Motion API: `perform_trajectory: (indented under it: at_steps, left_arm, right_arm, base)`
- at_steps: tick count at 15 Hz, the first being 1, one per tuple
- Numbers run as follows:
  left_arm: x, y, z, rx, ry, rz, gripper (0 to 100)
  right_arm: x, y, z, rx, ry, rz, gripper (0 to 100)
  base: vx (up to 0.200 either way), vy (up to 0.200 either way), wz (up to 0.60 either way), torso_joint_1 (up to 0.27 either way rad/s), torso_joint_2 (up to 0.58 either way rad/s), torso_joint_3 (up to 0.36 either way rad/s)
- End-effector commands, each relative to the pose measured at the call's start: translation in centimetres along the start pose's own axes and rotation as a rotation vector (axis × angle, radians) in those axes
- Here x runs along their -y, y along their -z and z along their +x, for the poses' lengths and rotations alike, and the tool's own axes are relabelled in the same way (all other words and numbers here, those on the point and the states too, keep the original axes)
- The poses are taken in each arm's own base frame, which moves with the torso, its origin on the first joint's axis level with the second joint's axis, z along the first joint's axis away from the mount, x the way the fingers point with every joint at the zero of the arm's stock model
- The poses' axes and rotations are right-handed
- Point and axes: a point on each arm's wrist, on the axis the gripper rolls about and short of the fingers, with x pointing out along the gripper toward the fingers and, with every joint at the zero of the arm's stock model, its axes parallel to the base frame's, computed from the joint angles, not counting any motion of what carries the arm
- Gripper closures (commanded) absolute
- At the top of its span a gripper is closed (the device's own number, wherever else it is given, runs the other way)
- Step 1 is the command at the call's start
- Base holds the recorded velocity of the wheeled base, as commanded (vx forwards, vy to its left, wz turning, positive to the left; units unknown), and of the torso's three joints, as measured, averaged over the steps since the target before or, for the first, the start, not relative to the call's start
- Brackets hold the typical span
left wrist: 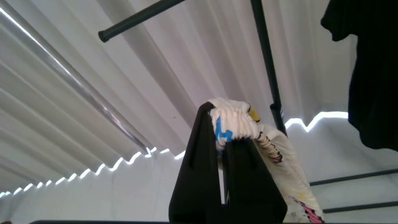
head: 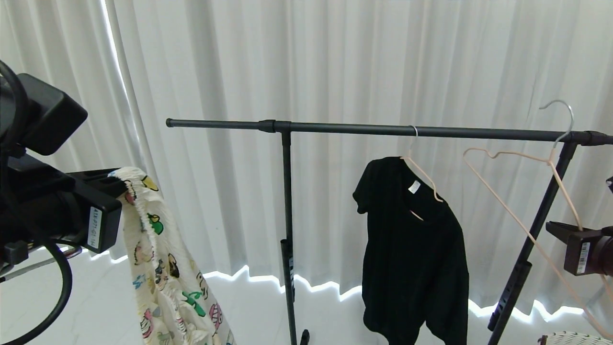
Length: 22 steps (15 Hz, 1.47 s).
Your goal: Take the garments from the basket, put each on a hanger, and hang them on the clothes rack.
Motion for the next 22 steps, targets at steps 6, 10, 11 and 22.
perform_trajectory:
  at_steps: [6, 10, 11, 22]
  left_arm:
    - [0.8, 0.2, 0.7, -0.016, 0.036, 0.019, 100]
    - [1.4, -0.6, 3.0, -0.058, 0.037, 0.009, 100]
    - [1.6, -1.0, 4.0, -0.085, 0.007, -0.003, 100]
    - [5.7, -2.6, 12.7, -0.218, -0.066, -0.212, 100]
  right_arm:
    - [-1.7, -3.0, -2.0, 0.127, -0.217, -0.051, 100]
    - [-5.4, -2.5, -4.7, 0.053, -0.506, -0.117, 100]
    - [-6.3, -1.9, -5.5, 0.009, -0.590, -0.111, 100]
    - [-10.9, 0.4, -6.9, -0.215, -0.879, -0.046, 100]
  base:
    - [0.000, 0.000, 0.00, 0.000, 0.00, 0.000]
    - [0.000, 0.000, 0.00, 0.000, 0.00, 0.000]
    - [0.000, 0.000, 0.00, 0.000, 0.00, 0.000]
    - [0.000, 0.000, 0.00, 0.000, 0.00, 0.000]
